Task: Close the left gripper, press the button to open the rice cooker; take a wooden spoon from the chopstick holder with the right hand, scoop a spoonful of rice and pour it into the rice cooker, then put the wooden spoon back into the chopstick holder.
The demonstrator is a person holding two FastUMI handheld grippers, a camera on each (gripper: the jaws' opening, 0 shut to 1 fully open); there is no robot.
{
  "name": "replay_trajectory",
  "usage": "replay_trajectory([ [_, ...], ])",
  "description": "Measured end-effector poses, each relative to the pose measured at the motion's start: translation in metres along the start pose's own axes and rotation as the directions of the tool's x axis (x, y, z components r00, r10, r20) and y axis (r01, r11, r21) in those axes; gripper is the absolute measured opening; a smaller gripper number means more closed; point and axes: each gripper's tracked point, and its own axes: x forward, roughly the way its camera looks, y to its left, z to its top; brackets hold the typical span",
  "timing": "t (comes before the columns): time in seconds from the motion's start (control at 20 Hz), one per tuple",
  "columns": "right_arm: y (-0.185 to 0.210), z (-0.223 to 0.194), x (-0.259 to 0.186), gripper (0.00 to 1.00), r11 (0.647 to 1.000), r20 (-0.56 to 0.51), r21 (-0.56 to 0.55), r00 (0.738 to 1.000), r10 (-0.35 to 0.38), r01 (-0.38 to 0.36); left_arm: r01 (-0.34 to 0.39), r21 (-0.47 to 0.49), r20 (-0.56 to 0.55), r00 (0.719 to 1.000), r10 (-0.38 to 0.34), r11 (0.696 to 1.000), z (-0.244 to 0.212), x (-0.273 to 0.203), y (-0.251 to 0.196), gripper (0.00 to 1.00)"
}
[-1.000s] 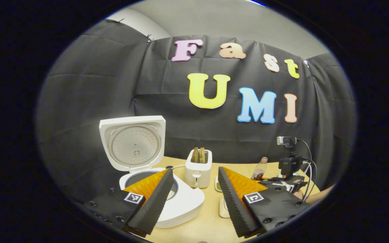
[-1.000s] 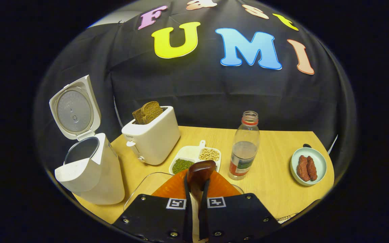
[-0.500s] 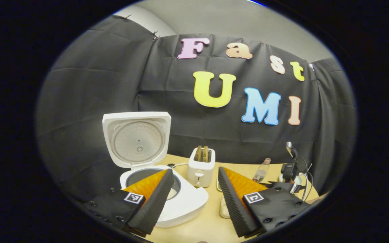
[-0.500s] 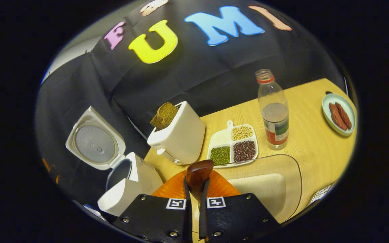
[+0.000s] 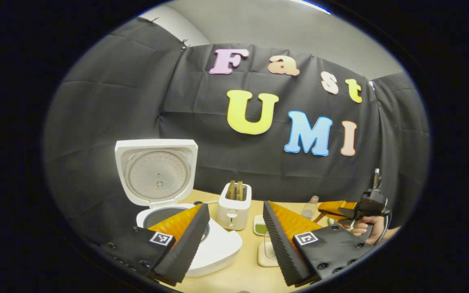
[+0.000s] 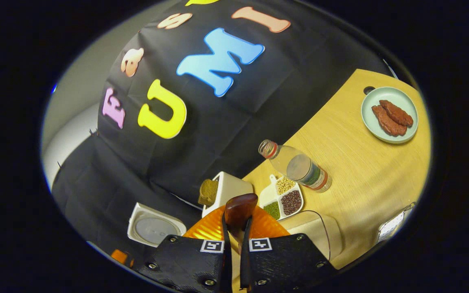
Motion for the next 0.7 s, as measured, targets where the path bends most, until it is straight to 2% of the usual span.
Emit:
replay_trajectory([
  [0.25, 0.03, 0.028, -0.019, 0.08, 0.994, 0.054, 0.081, 0.996, 0.067, -0.072, 0.001, 0.038, 0.044, 0.999, -0.003, 0.999, 0.013, -0.005, 0.003, 0.93],
  [0.7, 0.082, 0.029, -0.025, 0.08, 0.985, 0.058, 0.089, 0.988, 0.143, -0.148, -0.024, 0.033, 0.091, 0.996, 0.021, 0.999, 0.026, -0.019, 0.036, 0.93],
])
